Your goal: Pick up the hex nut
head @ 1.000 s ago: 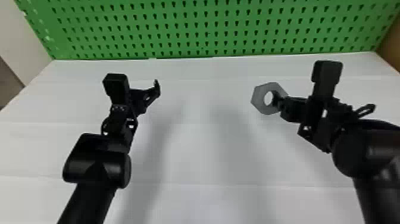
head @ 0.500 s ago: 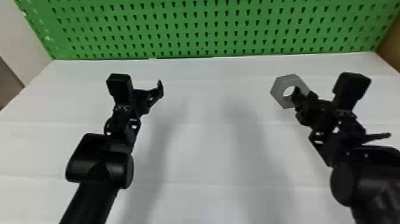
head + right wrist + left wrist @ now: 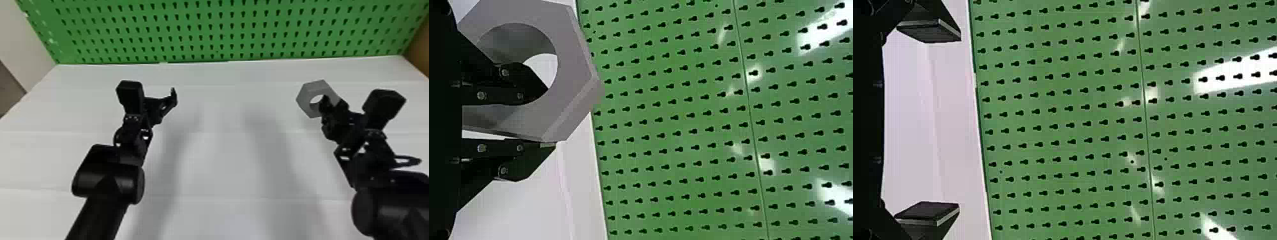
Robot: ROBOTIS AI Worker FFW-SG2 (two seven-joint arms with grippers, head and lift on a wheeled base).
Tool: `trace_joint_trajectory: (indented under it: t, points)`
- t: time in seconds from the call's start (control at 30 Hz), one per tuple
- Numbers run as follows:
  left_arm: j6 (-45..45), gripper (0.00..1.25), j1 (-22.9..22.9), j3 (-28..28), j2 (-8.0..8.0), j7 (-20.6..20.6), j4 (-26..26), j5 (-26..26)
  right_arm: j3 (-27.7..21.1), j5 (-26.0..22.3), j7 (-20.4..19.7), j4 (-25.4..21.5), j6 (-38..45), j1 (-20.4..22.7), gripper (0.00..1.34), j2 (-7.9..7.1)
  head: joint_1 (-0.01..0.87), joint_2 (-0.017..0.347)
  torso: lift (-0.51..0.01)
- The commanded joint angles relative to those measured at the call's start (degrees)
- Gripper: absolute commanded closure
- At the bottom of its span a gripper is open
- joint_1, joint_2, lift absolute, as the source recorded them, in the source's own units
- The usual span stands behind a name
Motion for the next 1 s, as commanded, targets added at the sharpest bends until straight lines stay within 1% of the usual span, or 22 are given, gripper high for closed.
trace_joint_trajectory:
  t: [0.0,0.33,0.47,0.97]
  points:
    - [0.0,0.09,-0.22,-0.17,-0.04,0.12,0.0,0.06,0.54,0.8,-0.07,0.52,-2.64,0.5,1.05,0.05,0.785,0.149,-0.088]
    - [0.0,0.09,-0.05,-0.44,-0.04,0.56,0.0,1.99,0.98,1.42,-0.07,1.49,-5.36,0.93,1.05,0.05,0.785,0.149,-0.088]
    - [0.09,0.09,-0.31,-0.79,-0.04,0.56,-0.09,3.75,0.89,1.86,-0.07,1.58,-6.24,1.02,1.05,0.05,0.785,0.149,-0.088]
    - [3.78,0.09,-0.66,-0.96,-0.04,0.56,-2.11,6.65,0.98,1.86,-0.07,2.63,-8.44,0.85,1.05,0.05,0.785,0.149,-0.088]
